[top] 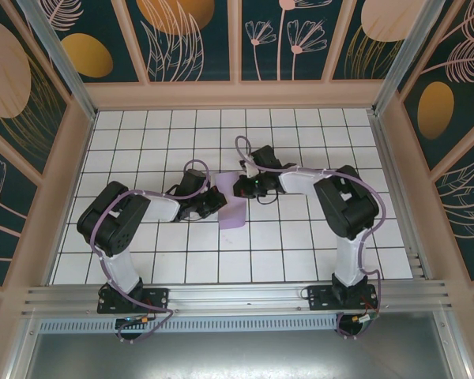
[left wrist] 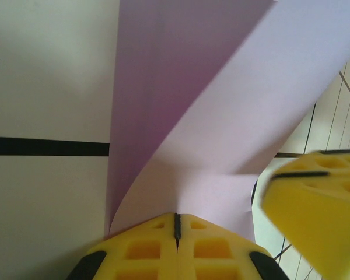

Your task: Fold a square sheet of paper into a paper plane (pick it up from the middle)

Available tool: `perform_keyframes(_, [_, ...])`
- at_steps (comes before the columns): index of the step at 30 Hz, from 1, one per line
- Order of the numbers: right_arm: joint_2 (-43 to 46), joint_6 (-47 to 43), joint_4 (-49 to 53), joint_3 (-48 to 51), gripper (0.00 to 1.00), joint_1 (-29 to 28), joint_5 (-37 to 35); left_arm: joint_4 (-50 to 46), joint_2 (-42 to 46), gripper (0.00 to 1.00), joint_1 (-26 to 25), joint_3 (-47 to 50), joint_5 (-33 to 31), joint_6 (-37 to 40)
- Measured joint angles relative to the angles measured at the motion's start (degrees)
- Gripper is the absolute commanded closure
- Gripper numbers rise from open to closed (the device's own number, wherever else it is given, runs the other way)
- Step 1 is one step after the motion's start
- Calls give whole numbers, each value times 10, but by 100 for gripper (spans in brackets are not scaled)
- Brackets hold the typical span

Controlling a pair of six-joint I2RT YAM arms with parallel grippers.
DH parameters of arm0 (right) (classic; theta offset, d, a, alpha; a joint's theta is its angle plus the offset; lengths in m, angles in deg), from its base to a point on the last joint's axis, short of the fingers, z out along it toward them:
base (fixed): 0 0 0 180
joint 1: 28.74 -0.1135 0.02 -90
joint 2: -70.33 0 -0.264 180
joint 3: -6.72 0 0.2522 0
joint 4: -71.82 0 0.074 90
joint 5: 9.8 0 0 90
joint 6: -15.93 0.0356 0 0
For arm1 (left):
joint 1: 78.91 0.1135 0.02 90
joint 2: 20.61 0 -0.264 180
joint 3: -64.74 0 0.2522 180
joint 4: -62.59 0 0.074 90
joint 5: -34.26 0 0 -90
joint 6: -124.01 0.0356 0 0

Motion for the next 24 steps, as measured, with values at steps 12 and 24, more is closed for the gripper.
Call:
perform_keyframes(12, [-28,27,-49,23,100,52,36,19,0,100,0,11,0,0])
perform_keyframes(24, [-10,29,-54,-4,100,24,-16,27,0,100,0,13,0,0])
